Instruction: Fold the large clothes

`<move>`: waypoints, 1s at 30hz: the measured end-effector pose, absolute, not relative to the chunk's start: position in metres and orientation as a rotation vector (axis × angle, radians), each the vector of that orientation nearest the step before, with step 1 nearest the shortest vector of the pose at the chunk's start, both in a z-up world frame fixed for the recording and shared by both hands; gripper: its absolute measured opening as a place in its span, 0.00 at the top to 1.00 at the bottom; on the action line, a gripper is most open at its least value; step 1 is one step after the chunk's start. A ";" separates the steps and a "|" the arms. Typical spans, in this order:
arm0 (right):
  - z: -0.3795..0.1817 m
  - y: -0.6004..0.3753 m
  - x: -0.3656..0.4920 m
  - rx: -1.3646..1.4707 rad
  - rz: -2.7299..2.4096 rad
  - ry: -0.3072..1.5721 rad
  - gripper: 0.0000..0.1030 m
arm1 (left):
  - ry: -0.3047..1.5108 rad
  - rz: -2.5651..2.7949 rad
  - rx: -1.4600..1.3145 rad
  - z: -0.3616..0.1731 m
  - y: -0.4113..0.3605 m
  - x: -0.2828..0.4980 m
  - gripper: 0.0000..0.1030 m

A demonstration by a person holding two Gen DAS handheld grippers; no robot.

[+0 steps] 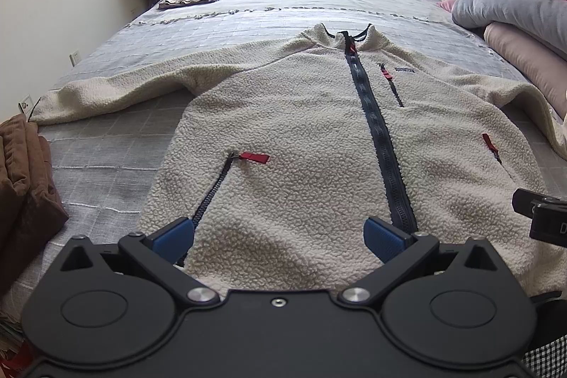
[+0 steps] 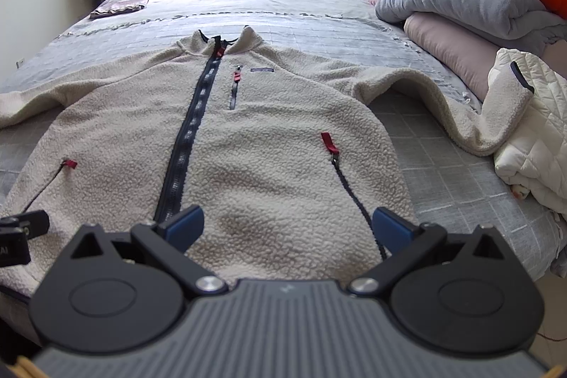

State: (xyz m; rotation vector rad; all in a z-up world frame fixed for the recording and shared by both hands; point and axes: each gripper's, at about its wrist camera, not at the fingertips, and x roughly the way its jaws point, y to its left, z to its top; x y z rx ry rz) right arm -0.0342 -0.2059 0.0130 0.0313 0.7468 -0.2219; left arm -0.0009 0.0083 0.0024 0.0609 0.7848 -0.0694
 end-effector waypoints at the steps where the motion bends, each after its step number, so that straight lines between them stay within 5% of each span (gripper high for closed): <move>1: 0.013 -0.206 -0.034 0.032 -0.223 0.747 0.00 | 0.785 -0.069 0.062 0.002 0.008 -0.001 0.00; 30: 0.012 -0.203 -0.033 0.028 -0.218 0.751 0.00 | 0.784 -0.068 0.066 0.003 0.008 -0.002 0.00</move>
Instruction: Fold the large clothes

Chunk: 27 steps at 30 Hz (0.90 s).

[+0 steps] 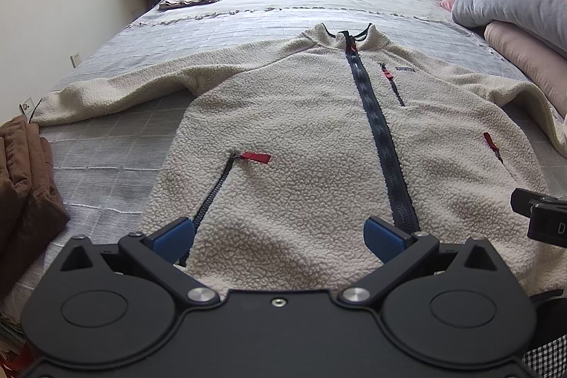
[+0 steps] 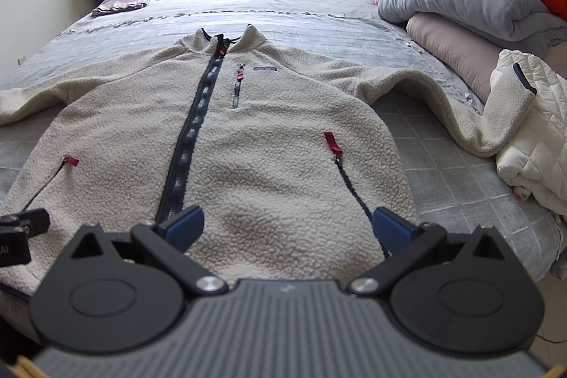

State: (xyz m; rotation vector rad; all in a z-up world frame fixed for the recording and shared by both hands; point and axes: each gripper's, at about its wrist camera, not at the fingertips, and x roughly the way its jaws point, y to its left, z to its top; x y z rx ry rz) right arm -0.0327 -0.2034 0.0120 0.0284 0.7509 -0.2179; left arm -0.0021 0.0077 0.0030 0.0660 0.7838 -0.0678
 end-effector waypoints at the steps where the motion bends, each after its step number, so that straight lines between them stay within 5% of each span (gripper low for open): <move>1: 0.012 -0.203 -0.033 0.028 -0.218 0.751 0.00 | 0.783 -0.068 0.066 0.003 0.008 -0.002 0.00; 27: 0.009 -0.203 -0.030 0.021 -0.217 0.754 0.00 | 0.786 -0.057 0.068 0.000 0.013 0.000 0.00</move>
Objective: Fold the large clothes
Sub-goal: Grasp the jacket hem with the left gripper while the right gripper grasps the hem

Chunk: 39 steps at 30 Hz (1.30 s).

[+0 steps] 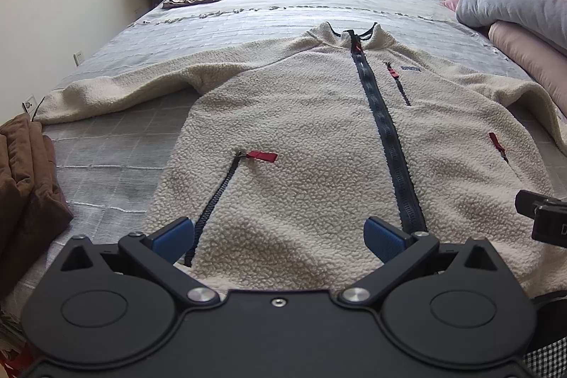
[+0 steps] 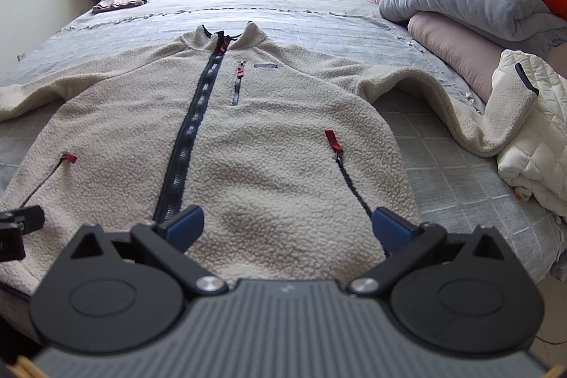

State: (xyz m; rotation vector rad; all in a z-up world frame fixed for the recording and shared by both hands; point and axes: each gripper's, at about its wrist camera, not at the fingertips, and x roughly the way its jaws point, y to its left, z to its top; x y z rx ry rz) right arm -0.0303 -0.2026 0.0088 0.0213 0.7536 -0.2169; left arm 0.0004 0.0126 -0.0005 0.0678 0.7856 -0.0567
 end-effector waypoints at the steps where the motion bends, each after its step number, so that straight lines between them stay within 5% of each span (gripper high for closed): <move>1: 0.006 -0.205 -0.029 0.017 -0.215 0.755 0.00 | 0.783 -0.060 0.068 -0.001 0.016 0.001 0.00; 8: -0.011 -0.256 -0.026 0.001 -0.202 0.744 0.00 | 0.732 -0.039 0.077 -0.016 0.078 0.016 0.00; 16: -0.046 -0.351 -0.035 0.335 -0.198 0.866 0.00 | 0.959 -0.141 -0.220 -0.058 0.150 0.045 0.02; 20: -0.074 -0.369 -0.048 0.518 -0.128 0.900 0.03 | 1.015 -0.206 -0.331 -0.079 0.154 0.032 0.27; 22: -0.080 -0.364 -0.056 0.524 -0.109 0.888 0.24 | 0.993 -0.209 -0.308 -0.077 0.150 0.022 0.40; 23: -0.078 -0.360 -0.059 0.485 -0.114 0.879 0.32 | 0.993 -0.227 -0.330 -0.076 0.151 0.018 0.54; 24: -0.076 -0.357 -0.063 0.462 -0.105 0.871 0.64 | 0.994 -0.248 -0.363 -0.076 0.153 0.016 0.66; 25: -0.072 -0.357 -0.067 0.464 -0.095 0.859 0.76 | 0.988 -0.262 -0.380 -0.075 0.152 0.013 0.71; 27: -0.060 -0.356 -0.074 0.424 -0.101 0.830 0.85 | 0.957 -0.276 -0.372 -0.065 0.151 0.005 0.78; 36: -0.065 -0.358 -0.069 0.315 -0.134 0.891 0.87 | 0.995 -0.281 -0.209 -0.074 0.141 -0.007 0.78; 38: -0.066 -0.355 -0.067 0.285 -0.139 0.892 0.83 | 0.983 -0.279 -0.179 -0.073 0.138 -0.007 0.73; 39: -0.062 -0.356 -0.068 0.276 -0.141 0.890 0.77 | 0.970 -0.267 -0.150 -0.068 0.136 -0.007 0.62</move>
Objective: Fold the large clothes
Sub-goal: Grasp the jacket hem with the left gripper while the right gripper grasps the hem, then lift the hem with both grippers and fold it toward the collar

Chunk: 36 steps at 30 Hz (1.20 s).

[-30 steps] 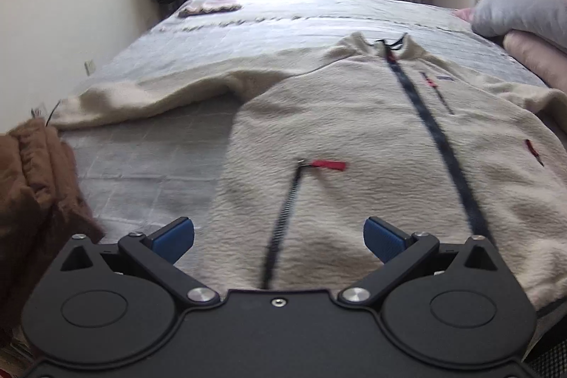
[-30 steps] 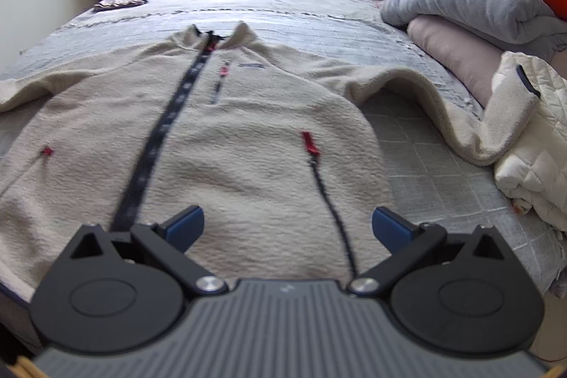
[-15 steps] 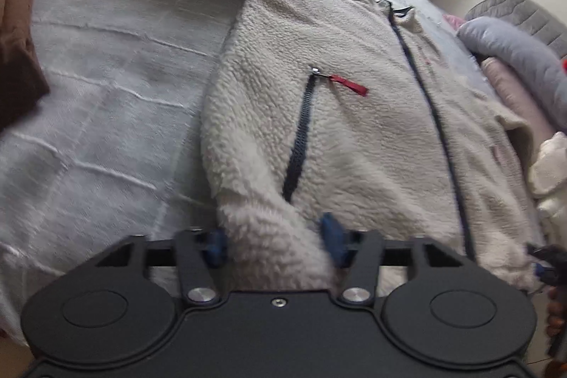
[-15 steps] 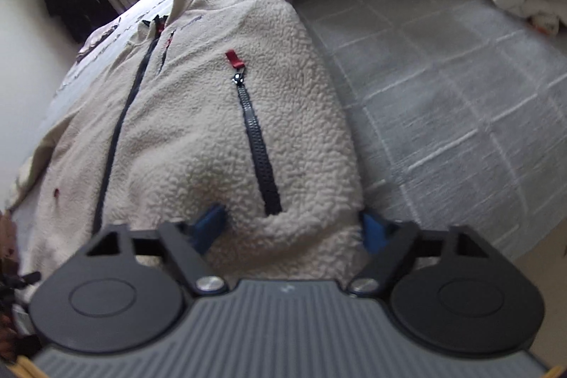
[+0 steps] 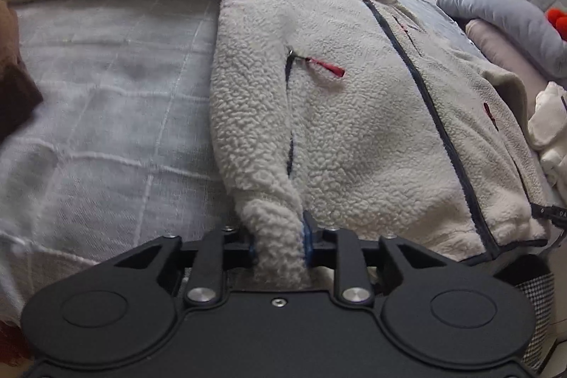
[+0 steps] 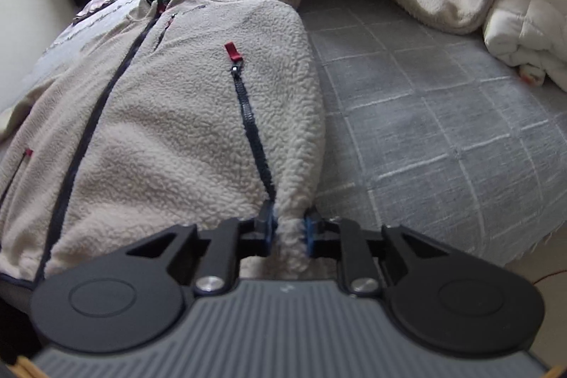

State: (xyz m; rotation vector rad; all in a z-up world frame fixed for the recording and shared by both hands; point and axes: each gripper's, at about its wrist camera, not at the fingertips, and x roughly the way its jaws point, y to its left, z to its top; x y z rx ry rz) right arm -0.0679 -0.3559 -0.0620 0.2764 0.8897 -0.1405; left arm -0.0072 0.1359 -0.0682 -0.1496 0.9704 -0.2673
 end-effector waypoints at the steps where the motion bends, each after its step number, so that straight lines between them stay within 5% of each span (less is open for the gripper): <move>1: -0.058 -0.358 -0.066 0.270 -0.142 0.884 0.64 | 0.958 -0.241 -0.119 -0.063 0.134 -0.008 0.54; 3: -0.048 -0.368 -0.068 0.270 -0.157 0.851 0.43 | 0.921 -0.181 -0.041 -0.051 0.130 -0.010 0.24; 6: -0.026 -0.396 -0.070 0.320 -0.176 0.770 0.25 | 0.801 -0.158 0.035 -0.031 0.123 -0.008 0.08; 16: 0.053 -0.504 -0.032 0.292 -0.360 0.530 0.13 | 0.685 -0.287 0.158 -0.004 0.025 0.074 0.02; 22: 0.046 -0.571 0.040 0.164 -0.539 0.533 0.13 | 0.696 -0.422 0.156 0.000 -0.047 0.127 0.02; 24: 0.032 -0.589 0.065 0.137 -0.574 0.553 0.25 | 0.705 -0.470 0.123 -0.003 -0.073 0.147 0.02; 25: 0.025 -0.596 0.075 0.123 -0.573 0.565 0.55 | 0.698 -0.491 0.112 -0.004 -0.087 0.157 0.02; 27: 0.029 -0.606 0.087 0.113 -0.552 0.567 0.90 | 0.670 -0.517 0.103 -0.006 -0.115 0.176 0.04; 29: 0.050 -0.611 0.092 0.043 -0.559 0.484 0.91 | 0.643 -0.536 0.106 -0.007 -0.149 0.198 0.09; 33: 0.099 -0.642 0.108 -0.040 -0.645 0.358 0.91 | 0.635 -0.584 0.071 -0.019 -0.216 0.243 0.56; 36: 0.118 -0.674 0.121 -0.021 -0.704 0.302 0.92 | 0.669 -0.657 -0.033 -0.035 -0.269 0.277 0.73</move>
